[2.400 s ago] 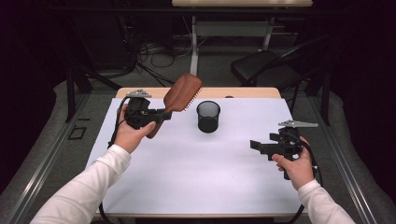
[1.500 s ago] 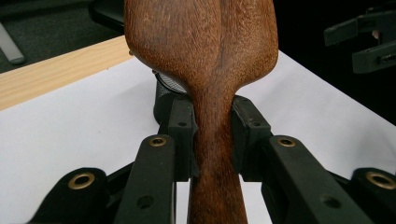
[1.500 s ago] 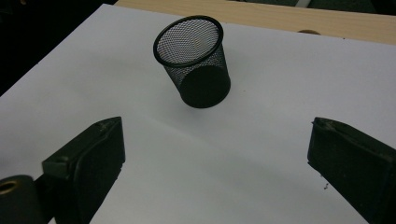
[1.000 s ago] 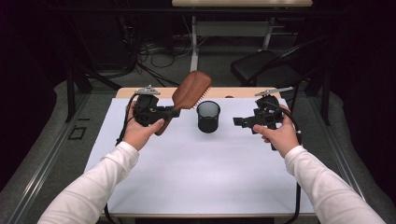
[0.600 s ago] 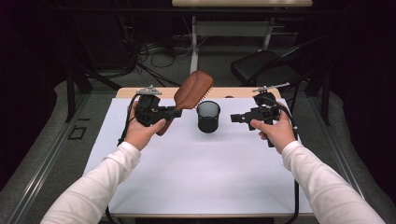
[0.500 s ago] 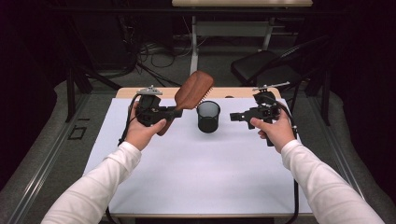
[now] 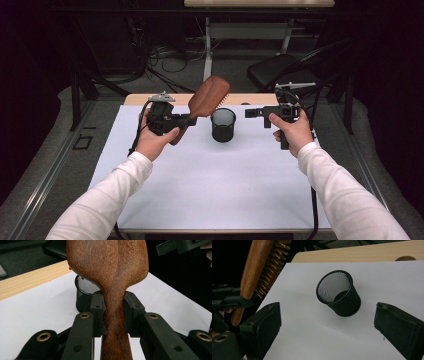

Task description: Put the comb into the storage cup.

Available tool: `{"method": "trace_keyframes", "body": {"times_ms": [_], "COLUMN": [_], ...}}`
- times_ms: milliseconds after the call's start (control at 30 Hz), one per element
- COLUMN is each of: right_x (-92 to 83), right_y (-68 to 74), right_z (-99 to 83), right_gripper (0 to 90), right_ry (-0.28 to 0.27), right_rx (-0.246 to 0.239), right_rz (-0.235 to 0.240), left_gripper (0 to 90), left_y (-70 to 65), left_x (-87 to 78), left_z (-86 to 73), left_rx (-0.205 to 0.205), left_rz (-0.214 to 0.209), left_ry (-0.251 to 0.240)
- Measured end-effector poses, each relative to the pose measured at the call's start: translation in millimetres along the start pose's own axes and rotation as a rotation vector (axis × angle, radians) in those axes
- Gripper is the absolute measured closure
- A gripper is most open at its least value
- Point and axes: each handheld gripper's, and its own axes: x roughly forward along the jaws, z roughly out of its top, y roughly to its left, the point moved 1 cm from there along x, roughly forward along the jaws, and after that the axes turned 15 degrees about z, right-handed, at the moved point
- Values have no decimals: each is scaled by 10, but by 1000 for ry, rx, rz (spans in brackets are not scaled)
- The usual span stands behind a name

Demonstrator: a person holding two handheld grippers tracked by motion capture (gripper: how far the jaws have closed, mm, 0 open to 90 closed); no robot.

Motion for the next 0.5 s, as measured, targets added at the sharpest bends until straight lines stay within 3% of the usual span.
{"method": "trace_keyframes", "body": {"times_ms": [167,500], "right_x": [19,72], "right_y": [10,73], "right_z": [36,88], "right_gripper": [80,80], "right_ry": [-32,-41], "right_rx": [24,25], "right_rz": [22,39], "left_gripper": [722,722], "left_y": [-12,-56], "left_x": [21,58], "left_z": [3,12], "left_rx": [1,7], "left_rz": [1,-12], "left_ry": [-3,1]}}
